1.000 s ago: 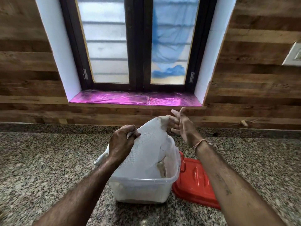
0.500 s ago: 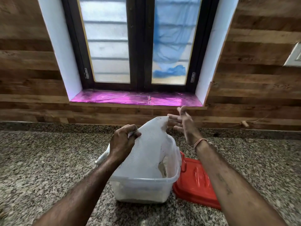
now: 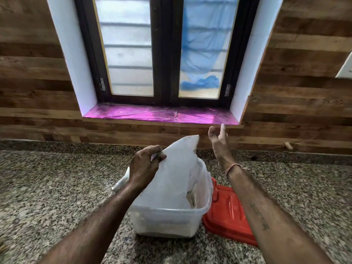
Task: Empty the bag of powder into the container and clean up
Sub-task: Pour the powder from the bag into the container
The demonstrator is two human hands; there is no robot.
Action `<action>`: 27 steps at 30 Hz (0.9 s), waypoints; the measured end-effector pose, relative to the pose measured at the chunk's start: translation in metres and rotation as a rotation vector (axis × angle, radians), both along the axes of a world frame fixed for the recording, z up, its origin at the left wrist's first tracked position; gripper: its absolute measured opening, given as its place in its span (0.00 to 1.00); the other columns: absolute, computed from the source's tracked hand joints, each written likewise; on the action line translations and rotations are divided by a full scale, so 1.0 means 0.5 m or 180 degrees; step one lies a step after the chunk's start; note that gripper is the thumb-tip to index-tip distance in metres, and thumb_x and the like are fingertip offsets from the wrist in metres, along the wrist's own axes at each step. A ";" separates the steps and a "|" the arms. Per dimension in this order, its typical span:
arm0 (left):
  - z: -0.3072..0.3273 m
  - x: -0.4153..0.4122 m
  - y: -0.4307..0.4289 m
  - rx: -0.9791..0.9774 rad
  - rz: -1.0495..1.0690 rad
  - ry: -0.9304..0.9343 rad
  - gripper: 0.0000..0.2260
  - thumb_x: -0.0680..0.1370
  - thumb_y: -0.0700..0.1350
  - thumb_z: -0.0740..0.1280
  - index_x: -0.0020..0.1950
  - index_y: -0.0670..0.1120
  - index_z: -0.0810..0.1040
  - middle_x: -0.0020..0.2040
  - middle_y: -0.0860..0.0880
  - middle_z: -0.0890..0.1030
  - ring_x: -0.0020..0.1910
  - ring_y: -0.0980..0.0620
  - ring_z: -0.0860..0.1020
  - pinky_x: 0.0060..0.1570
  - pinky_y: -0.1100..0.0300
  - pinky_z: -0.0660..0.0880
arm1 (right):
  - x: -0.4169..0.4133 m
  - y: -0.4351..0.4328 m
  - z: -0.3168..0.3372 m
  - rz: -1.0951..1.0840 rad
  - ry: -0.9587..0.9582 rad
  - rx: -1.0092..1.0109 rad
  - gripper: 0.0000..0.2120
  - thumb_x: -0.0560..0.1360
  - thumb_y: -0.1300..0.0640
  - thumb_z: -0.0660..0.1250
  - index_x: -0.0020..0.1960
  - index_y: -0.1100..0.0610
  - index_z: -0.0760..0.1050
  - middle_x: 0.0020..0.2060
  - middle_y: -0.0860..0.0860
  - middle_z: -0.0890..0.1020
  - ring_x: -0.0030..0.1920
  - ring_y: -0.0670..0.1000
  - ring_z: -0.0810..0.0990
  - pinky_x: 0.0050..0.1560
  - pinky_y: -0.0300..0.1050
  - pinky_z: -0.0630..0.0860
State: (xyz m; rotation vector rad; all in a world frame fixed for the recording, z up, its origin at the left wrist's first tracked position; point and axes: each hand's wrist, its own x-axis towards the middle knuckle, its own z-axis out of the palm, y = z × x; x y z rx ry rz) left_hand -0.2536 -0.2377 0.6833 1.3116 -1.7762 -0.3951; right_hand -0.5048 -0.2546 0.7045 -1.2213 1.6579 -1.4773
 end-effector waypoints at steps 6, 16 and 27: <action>-0.001 0.005 0.000 0.0052 0.0017 0.0093 0.10 0.76 0.47 0.73 0.38 0.48 0.76 0.32 0.55 0.75 0.35 0.61 0.73 0.35 0.58 0.68 | 0.001 0.004 -0.003 0.0565 -0.0374 0.0234 0.45 0.75 0.26 0.53 0.83 0.51 0.49 0.64 0.52 0.83 0.60 0.53 0.84 0.75 0.65 0.63; 0.006 -0.007 0.010 0.0131 0.0013 -0.0068 0.08 0.76 0.47 0.73 0.39 0.48 0.79 0.35 0.54 0.78 0.37 0.58 0.75 0.34 0.60 0.67 | 0.000 0.006 -0.005 0.0452 0.0506 -0.0142 0.34 0.80 0.34 0.59 0.80 0.50 0.62 0.69 0.53 0.80 0.67 0.50 0.77 0.63 0.45 0.71; 0.026 -0.014 0.012 0.0022 0.0167 -0.0609 0.10 0.76 0.58 0.70 0.49 0.53 0.81 0.47 0.54 0.85 0.49 0.51 0.82 0.49 0.54 0.75 | 0.048 -0.012 -0.012 0.0820 0.2646 -0.0704 0.06 0.70 0.50 0.78 0.39 0.48 0.82 0.36 0.40 0.80 0.47 0.50 0.82 0.54 0.53 0.77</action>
